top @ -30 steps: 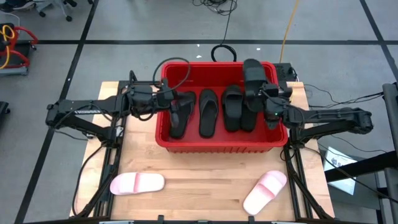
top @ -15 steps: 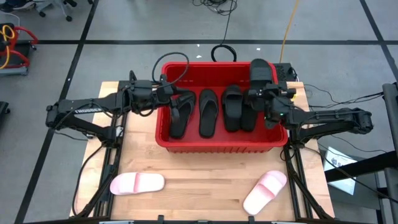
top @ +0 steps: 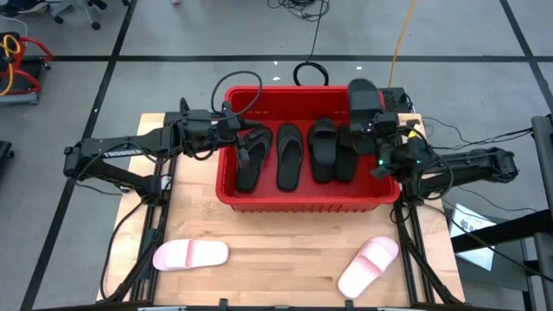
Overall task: Pick and place slides into bin
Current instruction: Put the black slide into the red bin
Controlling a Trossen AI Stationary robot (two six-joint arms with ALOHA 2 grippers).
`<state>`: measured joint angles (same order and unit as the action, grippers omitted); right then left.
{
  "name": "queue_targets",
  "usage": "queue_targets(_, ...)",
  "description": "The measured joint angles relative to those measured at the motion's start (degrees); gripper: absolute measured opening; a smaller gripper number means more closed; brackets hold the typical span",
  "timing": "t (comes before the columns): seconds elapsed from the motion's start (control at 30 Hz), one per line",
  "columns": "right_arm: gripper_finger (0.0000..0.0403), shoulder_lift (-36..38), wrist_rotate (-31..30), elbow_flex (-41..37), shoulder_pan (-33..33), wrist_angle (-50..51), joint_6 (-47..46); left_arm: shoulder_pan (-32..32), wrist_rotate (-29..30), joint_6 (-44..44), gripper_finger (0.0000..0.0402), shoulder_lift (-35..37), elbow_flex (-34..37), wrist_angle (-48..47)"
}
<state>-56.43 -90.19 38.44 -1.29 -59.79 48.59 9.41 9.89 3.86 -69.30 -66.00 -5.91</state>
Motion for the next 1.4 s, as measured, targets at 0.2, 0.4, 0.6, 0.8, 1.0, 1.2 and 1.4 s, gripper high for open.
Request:
queue_targets(0.2, 0.0001, -0.2, 0.1, 0.0, 3.9, 0.9, -0.1, 0.0, 0.0, 0.0, 0.0118, 0.0, 0.0, 0.0)
queue_targets(0.4, 0.0001, -0.4, 3.9, -3.7, 8.0, 3.2, -0.4, 0.0, 0.0, 0.0, 0.0118, 0.0, 0.0, 0.0)
queue_targets(0.6, 0.0, -0.1, 27.8, -8.7, 7.9, 3.3, -13.4, 0.0, 0.0, -0.3, 0.0118, 0.0, 0.0, 0.1)
queue_targets(0.8, 0.0, -0.1, 44.1, -9.2, 4.1, 6.8, -27.2, 0.0, 0.0, -2.6, 0.0118, 0.0, 0.0, 0.1)
queue_targets(1.0, 0.0, 1.9, 50.9, -6.2, 0.4, 20.9, -32.9, 0.0, 0.0, -3.3, 0.0118, 0.0, 0.0, 0.2)
queue_targets(1.2, 0.0, 2.4, 59.7, 3.1, -3.9, 43.6, -37.5, 0.0, 0.1, -3.4, 0.0118, 0.0, 0.0, 0.2)
queue_targets(1.4, 0.0, 2.4, 60.0, 12.6, -8.9, 59.4, -47.9, 0.3, 0.2, -4.3, 0.0118, 0.0, 0.0, 0.2)
